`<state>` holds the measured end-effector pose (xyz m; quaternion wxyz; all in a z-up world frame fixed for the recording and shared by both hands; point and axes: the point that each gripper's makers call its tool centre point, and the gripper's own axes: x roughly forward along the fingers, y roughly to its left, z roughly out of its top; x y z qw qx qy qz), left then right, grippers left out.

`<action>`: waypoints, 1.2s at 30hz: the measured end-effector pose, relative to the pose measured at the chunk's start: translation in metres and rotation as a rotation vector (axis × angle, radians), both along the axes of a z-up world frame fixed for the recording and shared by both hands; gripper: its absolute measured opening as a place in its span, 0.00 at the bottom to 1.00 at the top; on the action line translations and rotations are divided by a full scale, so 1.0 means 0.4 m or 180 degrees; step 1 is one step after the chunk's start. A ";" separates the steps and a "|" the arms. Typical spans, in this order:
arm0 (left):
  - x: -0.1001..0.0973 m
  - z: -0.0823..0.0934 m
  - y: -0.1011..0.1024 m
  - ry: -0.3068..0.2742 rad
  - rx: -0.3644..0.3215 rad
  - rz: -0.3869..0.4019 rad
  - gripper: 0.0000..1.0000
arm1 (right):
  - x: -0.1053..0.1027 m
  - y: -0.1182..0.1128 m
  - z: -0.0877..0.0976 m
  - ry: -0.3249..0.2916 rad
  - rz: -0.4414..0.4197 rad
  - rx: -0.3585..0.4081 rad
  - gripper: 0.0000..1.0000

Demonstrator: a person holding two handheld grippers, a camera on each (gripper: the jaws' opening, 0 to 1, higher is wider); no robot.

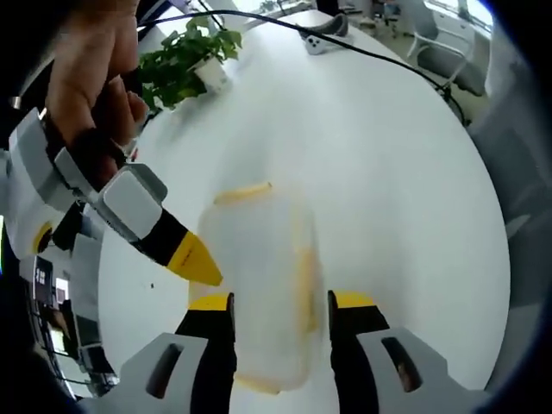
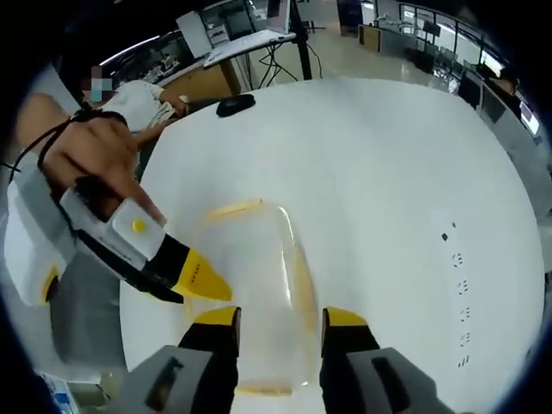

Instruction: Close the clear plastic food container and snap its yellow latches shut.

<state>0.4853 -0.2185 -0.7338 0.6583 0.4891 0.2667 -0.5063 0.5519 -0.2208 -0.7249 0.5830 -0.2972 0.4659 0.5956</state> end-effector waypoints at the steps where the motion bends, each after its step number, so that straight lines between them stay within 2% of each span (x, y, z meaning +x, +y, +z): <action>1: 0.002 -0.002 0.007 0.0011 0.0020 0.0021 0.41 | -0.007 0.000 0.002 0.0040 -0.0040 0.0012 0.37; 6: 0.008 -0.003 0.040 0.0095 0.0040 0.0087 0.42 | -0.018 -0.025 -0.003 -0.0015 0.0011 -0.0099 0.39; 9: 0.010 -0.003 0.052 0.0184 0.0040 0.0145 0.48 | -0.030 -0.027 0.004 0.0044 -0.0010 -0.0049 0.41; 11: 0.014 0.001 0.062 0.0202 0.0038 0.0159 0.48 | -0.034 -0.032 0.005 0.0009 0.0014 -0.0049 0.43; 16: 0.025 0.004 0.085 0.0209 0.0044 0.0207 0.49 | -0.045 -0.055 0.003 -0.0055 0.0116 -0.0103 0.48; 18: 0.037 0.010 0.093 0.0156 0.0027 0.0224 0.49 | -0.044 -0.062 0.005 -0.0070 0.0117 -0.0089 0.49; 21: 0.050 0.015 0.101 0.0194 -0.0038 0.0303 0.52 | -0.047 -0.064 0.010 -0.0070 0.0078 -0.0007 0.53; 26: 0.064 0.010 0.118 0.0224 -0.0013 0.0331 0.55 | -0.065 -0.085 -0.001 -0.0085 0.0122 -0.0058 0.57; 31: 0.062 0.006 0.116 0.0292 -0.0015 0.0283 0.56 | -0.080 -0.093 -0.008 -0.0149 0.0224 -0.0069 0.60; 36: 0.064 -0.006 0.118 0.0301 0.0072 0.0191 0.58 | -0.082 -0.085 -0.009 -0.0202 0.0229 -0.0026 0.63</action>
